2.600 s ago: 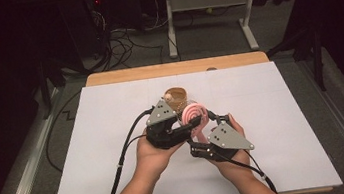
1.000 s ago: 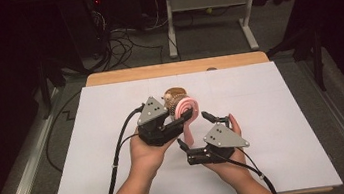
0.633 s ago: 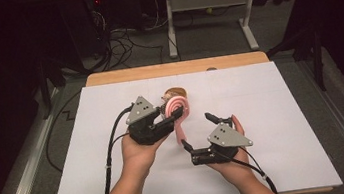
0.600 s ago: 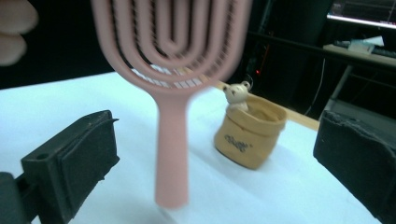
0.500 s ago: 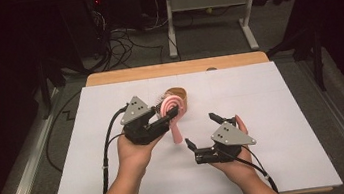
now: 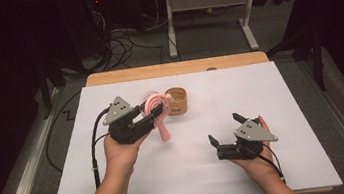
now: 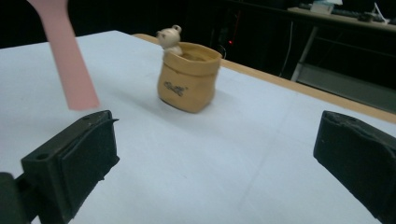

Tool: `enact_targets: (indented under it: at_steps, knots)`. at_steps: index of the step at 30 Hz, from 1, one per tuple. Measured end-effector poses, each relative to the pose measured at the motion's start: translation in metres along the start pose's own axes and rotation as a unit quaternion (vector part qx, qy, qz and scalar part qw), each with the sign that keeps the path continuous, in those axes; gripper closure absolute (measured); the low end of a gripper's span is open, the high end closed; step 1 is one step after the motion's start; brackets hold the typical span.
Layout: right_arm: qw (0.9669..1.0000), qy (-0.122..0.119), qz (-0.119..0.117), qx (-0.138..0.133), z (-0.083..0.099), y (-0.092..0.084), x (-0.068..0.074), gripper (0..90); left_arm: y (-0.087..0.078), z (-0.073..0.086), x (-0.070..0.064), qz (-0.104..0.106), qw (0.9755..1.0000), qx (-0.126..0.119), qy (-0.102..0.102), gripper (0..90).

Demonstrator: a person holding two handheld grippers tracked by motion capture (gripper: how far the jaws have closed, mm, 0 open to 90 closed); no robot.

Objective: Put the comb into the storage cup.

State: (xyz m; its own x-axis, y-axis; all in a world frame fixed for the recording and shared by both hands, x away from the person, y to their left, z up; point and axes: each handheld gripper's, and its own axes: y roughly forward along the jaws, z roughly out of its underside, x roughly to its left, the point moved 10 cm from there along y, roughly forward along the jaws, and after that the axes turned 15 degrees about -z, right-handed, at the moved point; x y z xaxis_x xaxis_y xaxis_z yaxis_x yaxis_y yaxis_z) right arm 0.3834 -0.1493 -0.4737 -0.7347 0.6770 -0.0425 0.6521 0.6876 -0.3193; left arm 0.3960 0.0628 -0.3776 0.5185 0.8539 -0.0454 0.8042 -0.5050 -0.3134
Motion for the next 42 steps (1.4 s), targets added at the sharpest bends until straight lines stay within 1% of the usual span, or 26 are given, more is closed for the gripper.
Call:
enact_targets:
  at_steps: [3, 8, 14, 17, 20, 22, 24, 29, 33, 37, 40, 42]
  knots:
    - [0.9999, 0.012, 0.009, 0.002, 0.007, -0.01, -0.012, 0.4, -0.003, 0.0, 0.005, -0.005, 1.0, -0.003, 0.002, 63.4]
    - [0.9993, 0.026, 0.028, 0.003, 0.014, -0.029, -0.028, 0.4, -0.008, 0.002, 0.015, -0.012, 0.9999, -0.007, -0.005, 63.4]
    - [0.9982, 0.031, 0.05, 0.005, 0.023, -0.049, -0.043, 0.4, -0.013, 0.004, 0.028, -0.021, 0.9996, -0.011, -0.017, 63.4]
    - [0.9977, 0.035, 0.058, 0.007, 0.028, -0.056, -0.049, 0.4, -0.016, 0.005, 0.035, -0.028, 0.9994, -0.01, -0.018, 63.4]
    - [0.9968, 0.04, 0.068, 0.007, 0.033, -0.063, -0.056, 0.4, -0.018, 0.005, 0.039, -0.027, 0.9993, -0.011, -0.023, 63.4]
    - [0.9962, 0.048, 0.072, 0.004, 0.036, -0.067, -0.06, 0.4, -0.019, 0.006, 0.042, -0.031, 0.9992, -0.01, -0.021, 63.5]
    - [0.9955, 0.056, 0.077, 0.003, 0.04, -0.069, -0.064, 0.4, -0.019, 0.006, 0.043, -0.033, 0.9991, -0.011, -0.025, 63.5]
    - [0.9946, 0.062, 0.083, -0.005, 0.042, -0.074, -0.069, 0.4, -0.019, 0.005, 0.042, -0.032, 0.999, -0.015, -0.027, 63.4]
    - [0.9945, 0.065, 0.081, -0.007, 0.042, -0.076, -0.069, 0.4, -0.016, 0.001, 0.042, -0.031, 0.999, -0.016, -0.028, 63.5]
    - [0.9948, 0.062, 0.081, -0.008, 0.041, -0.076, -0.068, 0.4, -0.013, -0.006, 0.041, -0.026, 0.9987, -0.023, -0.039, 63.5]
    - [0.9948, 0.061, 0.081, -0.01, 0.041, -0.077, -0.067, 0.4, -0.01, -0.011, 0.038, -0.026, 0.9988, -0.025, -0.032, 63.5]
    - [0.9948, 0.061, 0.081, -0.009, 0.041, -0.077, -0.067, 0.4, -0.008, -0.014, 0.036, -0.024, 0.9988, -0.028, -0.032, 63.5]
